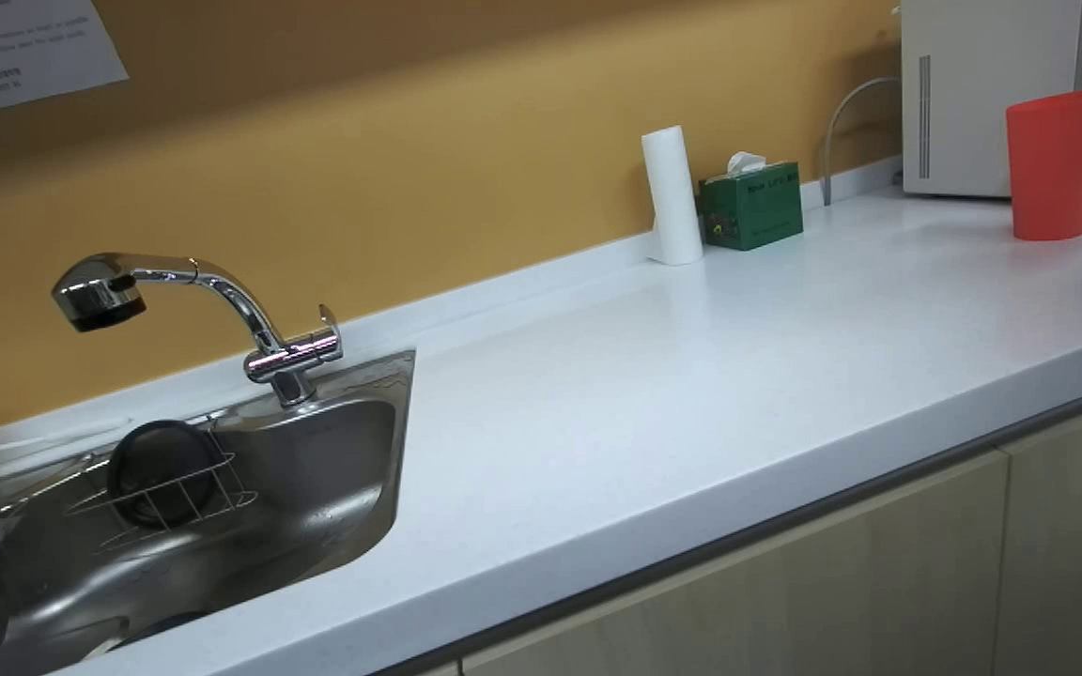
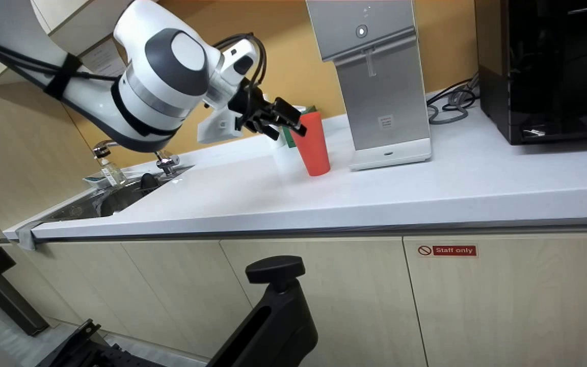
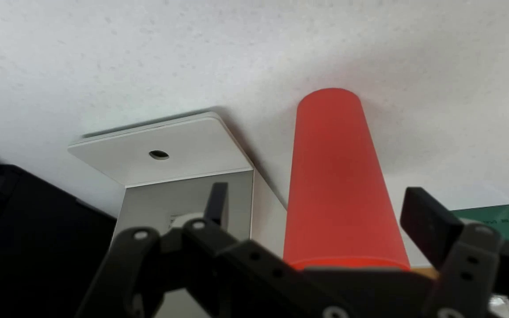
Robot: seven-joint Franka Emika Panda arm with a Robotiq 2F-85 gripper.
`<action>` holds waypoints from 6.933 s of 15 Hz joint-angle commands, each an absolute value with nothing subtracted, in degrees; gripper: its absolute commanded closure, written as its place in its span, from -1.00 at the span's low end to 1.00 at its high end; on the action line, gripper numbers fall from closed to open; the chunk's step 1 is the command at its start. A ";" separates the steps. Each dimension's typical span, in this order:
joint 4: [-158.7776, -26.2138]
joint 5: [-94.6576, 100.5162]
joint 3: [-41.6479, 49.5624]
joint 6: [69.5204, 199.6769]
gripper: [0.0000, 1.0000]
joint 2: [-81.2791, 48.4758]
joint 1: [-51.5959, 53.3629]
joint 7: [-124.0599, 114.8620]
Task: Put the orange cup under the coffeemaker.
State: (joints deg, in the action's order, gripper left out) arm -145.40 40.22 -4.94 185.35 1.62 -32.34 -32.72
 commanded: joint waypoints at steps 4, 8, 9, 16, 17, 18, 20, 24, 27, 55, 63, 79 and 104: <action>-144.45 29.48 -0.97 195.25 -1.00 -6.22 -27.85 -24.62; -145.46 25.26 -0.43 197.23 -1.00 -7.92 -25.74 -21.62; -145.24 24.69 -0.30 197.97 -1.00 -9.07 -25.27 -21.32; -142.70 26.97 -1.87 198.08 -1.00 -11.64 -25.72 -20.49; -142.14 27.50 -2.23 198.08 -1.00 -12.46 -25.58 -19.85; -141.48 28.78 -3.37 198.06 -1.00 -13.06 -26.15 -20.07; -140.28 29.30 -3.46 198.06 -1.00 -14.39 -25.60 -18.48; -137.61 29.29 -3.23 198.06 -1.00 -16.89 -25.51 -15.24; -135.73 28.96 -2.94 198.06 -1.00 -18.27 -25.52 -13.05; -127.01 20.50 -3.59 198.13 0.02 -20.45 -24.89 -7.29; -137.98 12.58 5.68 197.56 0.02 -11.06 -19.34 -1.32; -138.50 9.06 3.80 197.20 0.02 -12.31 -23.08 -2.54; -126.84 -2.44 14.09 198.02 0.02 -23.13 -16.20 3.40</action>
